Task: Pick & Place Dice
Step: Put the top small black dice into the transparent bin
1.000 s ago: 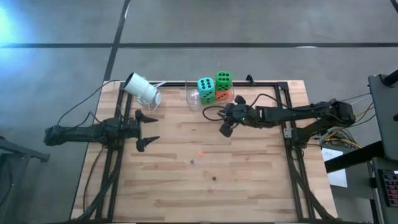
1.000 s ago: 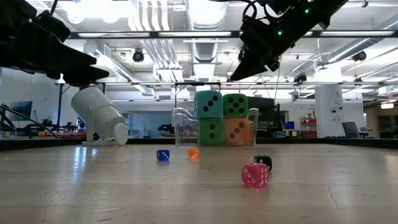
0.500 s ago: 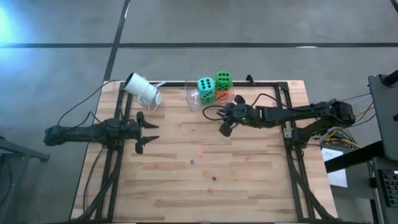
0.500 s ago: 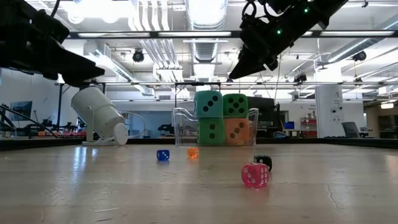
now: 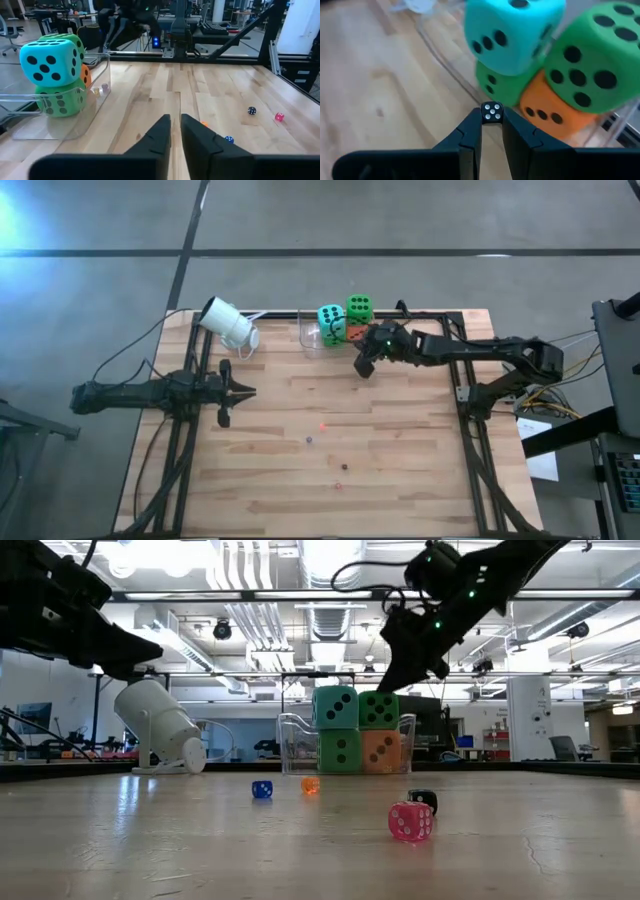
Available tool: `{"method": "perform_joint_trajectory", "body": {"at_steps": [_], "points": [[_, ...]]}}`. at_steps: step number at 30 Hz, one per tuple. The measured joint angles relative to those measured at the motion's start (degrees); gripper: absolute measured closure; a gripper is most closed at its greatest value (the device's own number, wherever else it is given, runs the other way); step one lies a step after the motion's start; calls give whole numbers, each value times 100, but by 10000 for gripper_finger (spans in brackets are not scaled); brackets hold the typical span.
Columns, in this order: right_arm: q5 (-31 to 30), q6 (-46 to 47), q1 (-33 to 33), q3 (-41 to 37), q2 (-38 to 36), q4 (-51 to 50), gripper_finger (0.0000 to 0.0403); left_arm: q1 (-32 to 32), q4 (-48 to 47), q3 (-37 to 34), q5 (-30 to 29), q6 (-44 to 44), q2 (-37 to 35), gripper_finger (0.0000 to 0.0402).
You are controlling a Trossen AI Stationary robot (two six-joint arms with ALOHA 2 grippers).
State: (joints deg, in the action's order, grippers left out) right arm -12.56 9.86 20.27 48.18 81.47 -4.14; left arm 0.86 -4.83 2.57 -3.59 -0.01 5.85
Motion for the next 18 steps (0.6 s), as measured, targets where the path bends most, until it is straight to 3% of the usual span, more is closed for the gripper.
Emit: {"method": "perform_joint_trajectory", "body": {"at_steps": [10,18], "points": [[92,-430,611,11,501,-4,343,0,-3,2,-118,-3,0,378],[109,-426,632,145,538,0,283,0,3,4,-155,-123,0,378]]}}
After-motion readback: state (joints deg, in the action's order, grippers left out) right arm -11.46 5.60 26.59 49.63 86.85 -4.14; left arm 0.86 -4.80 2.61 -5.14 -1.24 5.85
